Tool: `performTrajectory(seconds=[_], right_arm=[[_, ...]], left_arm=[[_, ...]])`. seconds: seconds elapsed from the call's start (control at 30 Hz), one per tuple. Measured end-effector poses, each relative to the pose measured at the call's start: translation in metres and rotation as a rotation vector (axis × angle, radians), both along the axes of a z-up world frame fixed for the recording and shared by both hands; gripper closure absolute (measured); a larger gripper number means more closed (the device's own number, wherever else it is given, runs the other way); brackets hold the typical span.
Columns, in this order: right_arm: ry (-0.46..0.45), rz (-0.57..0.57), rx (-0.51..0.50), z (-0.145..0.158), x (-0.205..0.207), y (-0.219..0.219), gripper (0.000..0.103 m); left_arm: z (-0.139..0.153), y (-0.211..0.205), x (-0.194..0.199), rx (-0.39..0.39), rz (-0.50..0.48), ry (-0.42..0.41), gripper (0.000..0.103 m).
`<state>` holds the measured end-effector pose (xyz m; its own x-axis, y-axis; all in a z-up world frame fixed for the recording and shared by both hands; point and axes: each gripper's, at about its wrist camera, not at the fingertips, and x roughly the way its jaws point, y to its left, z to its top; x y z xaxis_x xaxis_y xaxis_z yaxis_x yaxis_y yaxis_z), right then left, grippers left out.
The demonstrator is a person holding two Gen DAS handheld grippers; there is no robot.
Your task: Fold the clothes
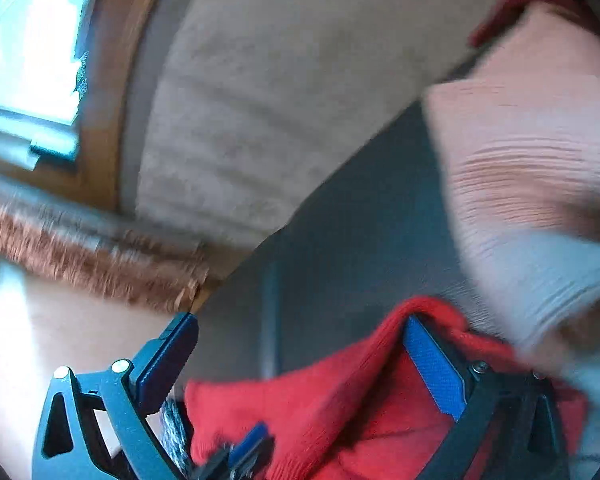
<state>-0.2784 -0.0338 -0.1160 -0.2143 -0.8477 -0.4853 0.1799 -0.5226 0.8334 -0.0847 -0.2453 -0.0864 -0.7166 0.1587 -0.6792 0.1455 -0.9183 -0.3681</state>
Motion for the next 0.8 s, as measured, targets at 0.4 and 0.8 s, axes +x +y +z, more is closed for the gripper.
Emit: performTrajectory(seconds=[0.4,0.8], right_arm=[[0.149,0.153,0.146,0.035,0.05,-0.044,0.0],[0.493,0.256,0.342,0.009,0.088,-0.056,0.0]], left_arm=[[0.004,-0.009,0.009,0.05,0.031,0.029,0.082],[0.031,-0.128,0.113,0.141,0.329,0.118,0.08]])
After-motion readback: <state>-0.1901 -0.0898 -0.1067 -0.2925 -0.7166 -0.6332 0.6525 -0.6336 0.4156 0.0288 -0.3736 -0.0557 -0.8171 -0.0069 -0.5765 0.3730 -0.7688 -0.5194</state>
